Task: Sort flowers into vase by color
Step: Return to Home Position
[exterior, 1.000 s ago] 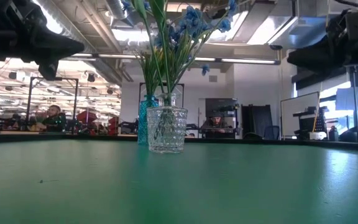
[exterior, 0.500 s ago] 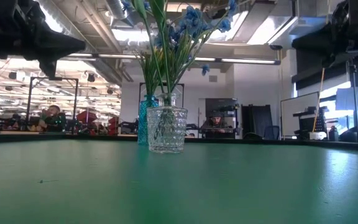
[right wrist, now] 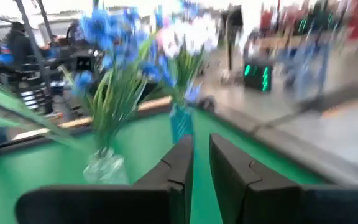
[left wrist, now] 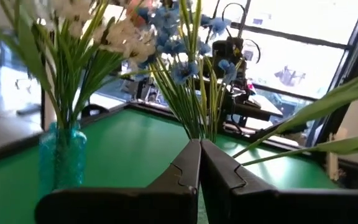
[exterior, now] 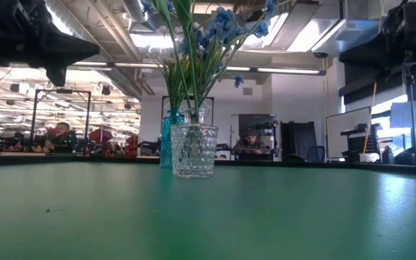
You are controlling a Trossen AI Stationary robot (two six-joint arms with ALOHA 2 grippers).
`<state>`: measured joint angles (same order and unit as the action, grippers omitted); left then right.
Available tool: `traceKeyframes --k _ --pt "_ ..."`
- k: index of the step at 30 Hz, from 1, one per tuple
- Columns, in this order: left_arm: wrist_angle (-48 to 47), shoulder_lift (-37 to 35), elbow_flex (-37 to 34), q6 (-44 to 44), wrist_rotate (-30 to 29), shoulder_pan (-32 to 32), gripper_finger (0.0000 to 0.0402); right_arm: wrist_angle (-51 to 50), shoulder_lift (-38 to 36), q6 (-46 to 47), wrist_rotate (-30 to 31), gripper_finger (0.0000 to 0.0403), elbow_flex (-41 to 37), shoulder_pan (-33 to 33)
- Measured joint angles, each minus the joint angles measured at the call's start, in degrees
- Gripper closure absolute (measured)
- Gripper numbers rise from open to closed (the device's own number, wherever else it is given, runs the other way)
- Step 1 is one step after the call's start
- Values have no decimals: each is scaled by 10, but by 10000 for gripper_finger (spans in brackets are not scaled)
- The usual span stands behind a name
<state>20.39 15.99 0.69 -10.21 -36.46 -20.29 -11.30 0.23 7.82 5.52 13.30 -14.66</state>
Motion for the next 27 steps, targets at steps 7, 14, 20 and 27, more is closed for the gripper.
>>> traceKeyframes --k 7,14,20,27 --pt "26 -9 0 105 77 0 399 36 0 -130 -110 349 33 0" --pt "-23 -62 0 143 86 0 399 -64 -1 -143 -67 349 74 0" --pt "-79 -142 0 153 85 0 399 -31 -1 -139 -96 349 49 0" --pt "-126 -159 -1 135 105 -8 399 67 0 -135 -96 349 -36 0"
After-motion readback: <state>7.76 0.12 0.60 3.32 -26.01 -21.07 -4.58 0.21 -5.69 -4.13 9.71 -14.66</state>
